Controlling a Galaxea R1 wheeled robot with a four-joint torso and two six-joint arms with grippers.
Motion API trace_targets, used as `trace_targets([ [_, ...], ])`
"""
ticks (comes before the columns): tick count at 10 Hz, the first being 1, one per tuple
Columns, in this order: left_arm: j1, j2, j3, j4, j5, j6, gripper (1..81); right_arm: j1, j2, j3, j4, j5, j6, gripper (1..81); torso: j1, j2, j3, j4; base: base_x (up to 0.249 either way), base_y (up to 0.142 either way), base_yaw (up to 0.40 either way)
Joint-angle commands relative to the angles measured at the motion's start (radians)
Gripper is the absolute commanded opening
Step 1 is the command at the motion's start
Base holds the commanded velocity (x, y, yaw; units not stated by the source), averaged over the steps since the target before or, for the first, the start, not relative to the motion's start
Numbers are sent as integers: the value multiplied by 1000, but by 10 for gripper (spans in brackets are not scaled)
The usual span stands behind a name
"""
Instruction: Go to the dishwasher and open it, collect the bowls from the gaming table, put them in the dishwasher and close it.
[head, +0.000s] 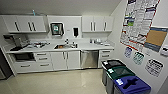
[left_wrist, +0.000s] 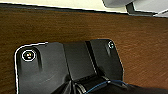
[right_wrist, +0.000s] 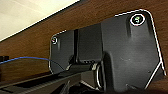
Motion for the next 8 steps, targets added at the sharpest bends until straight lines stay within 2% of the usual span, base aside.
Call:
trace_targets([
  [1, -61, -17, 21, 45, 66, -50, 811, 53, -20, 22, 2, -54, -2, 811, 0, 0, 0, 0, 166, 0, 0],
  [8, -62, -18, 24, 45, 66, -50, 811, 51, -20, 22, 2, -55, -5, 811, 0, 0, 0, 0, 138, 0, 0],
])
